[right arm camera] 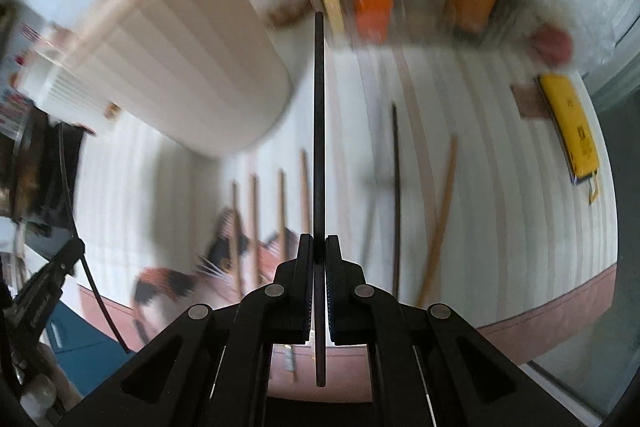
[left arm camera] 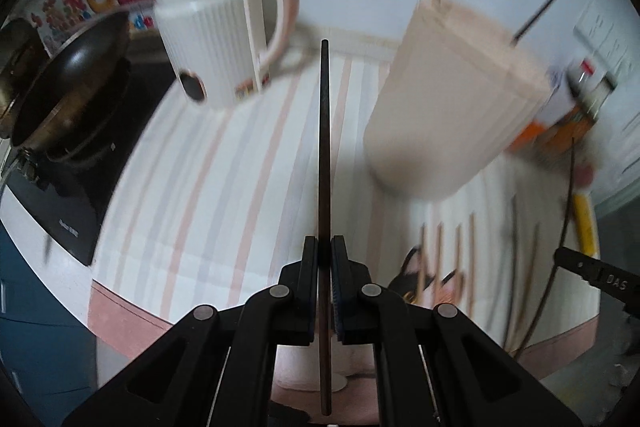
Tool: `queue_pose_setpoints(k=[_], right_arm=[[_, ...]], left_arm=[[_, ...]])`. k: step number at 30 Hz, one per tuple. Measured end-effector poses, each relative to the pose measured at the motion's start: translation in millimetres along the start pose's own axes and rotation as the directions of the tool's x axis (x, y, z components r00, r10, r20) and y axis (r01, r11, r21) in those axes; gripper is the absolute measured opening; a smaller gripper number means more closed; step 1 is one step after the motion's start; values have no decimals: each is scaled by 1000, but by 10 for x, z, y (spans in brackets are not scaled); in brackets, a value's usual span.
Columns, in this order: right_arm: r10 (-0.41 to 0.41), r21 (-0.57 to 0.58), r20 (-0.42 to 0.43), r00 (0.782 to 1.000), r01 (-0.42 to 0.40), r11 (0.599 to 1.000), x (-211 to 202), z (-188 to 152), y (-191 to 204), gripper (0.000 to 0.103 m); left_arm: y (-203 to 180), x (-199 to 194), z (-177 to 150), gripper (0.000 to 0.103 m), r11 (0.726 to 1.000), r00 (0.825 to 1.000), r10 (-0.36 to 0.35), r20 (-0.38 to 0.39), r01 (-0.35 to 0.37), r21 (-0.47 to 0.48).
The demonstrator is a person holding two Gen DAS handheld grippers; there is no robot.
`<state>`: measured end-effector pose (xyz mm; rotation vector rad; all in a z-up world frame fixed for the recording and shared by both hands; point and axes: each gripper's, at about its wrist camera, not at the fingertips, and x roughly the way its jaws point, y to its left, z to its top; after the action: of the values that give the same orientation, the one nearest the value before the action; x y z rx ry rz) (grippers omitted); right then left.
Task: Organize utensils
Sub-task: 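Carry both black chopsticks over the beige holder and open the tools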
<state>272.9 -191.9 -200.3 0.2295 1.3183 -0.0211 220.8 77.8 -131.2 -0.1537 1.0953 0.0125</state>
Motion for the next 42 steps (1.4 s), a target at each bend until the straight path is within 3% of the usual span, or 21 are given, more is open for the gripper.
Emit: queue_pose_setpoints(k=[4, 7, 12, 17, 21, 26, 34, 39, 42], right_arm=[[60, -14, 100, 993, -59, 998, -377, 104, 155, 6], [104, -28, 166, 981, -101, 994, -670, 218, 256, 6], [182, -63, 287, 940, -171, 983, -1145, 483, 438, 6], [216, -88, 390, 895, -197, 976, -1420, 857, 600, 6], [223, -86, 451, 864, -206, 975, -1509, 1212, 698, 6], [227, -83, 504, 833, -214, 973, -1464, 1591, 813, 6], [239, -90, 575, 783, -230, 969, -1275, 1963, 883, 6], [232, -100, 601, 765, -217, 971, -1102, 2036, 919, 6], [235, -114, 595, 769, -210, 971, -967, 2027, 938, 6]], left_arm=[[36, -337, 229, 4, 998, 994, -49, 93, 52, -39], [11, -649, 412, 4, 993, 981, -96, 170, 106, -52], [-132, -960, 858, 4, 979, 947, -175, 269, 196, -53], [-352, -1095, 1326, 4, 973, 912, -205, 354, 229, -26], [-527, -1004, 1718, 4, 970, 894, -216, 392, 243, -20], [-682, -753, 2076, 4, 967, 888, -218, 405, 253, -34], [-758, -278, 2337, 4, 967, 890, -207, 405, 250, -55], [-775, 18, 2336, 4, 973, 900, -186, 394, 225, -55], [-794, 126, 2312, 4, 974, 905, -185, 383, 220, -50]])
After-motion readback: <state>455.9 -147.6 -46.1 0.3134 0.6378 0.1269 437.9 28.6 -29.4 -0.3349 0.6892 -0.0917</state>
